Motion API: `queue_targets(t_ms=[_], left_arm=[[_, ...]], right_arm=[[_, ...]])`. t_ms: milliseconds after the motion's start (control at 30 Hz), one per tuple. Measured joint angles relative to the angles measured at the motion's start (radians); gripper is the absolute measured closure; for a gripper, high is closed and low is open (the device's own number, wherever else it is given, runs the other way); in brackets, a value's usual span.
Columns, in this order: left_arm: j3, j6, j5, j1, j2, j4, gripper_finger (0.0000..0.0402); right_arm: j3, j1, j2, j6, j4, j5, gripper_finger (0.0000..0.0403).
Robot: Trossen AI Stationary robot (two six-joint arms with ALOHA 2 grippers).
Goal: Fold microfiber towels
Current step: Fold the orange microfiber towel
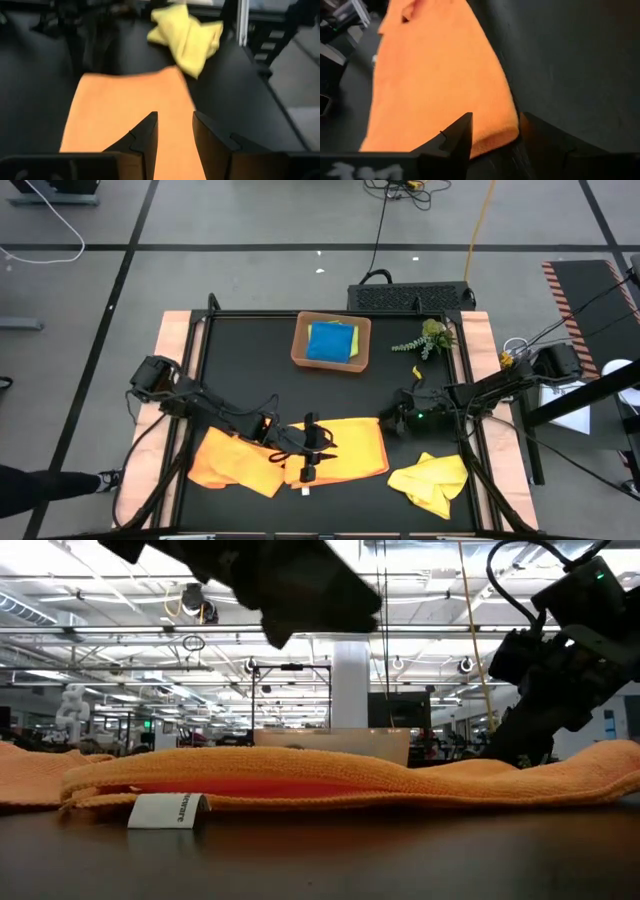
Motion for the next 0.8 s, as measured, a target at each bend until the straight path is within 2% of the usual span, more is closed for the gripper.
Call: queue_targets(t_ms=[233,433,600,800], left_arm=[[0.002,-0.025,0.000,0.017,0.034,0.049,0.0277],[0.001,-0.036,0.024,0.037,0.053,0.083,0.0277],[0.001,-0.035,0.025,0.045,0.053,0.085,0.0277],[0.001,-0.032,0.027,0.059,0.053,0.092,0.0277]], right_arm=[[0.010,-0.005,0.129,0.005,0.089,0.007,0.0202],[0.010,-0.019,0.262,0.023,0.231,0.002,0.0200],[0.011,-0.019,0.328,0.003,0.312,0.007,0.0227],[0.011,-0.019,0.337,-0.022,0.323,0.006,0.0300]])
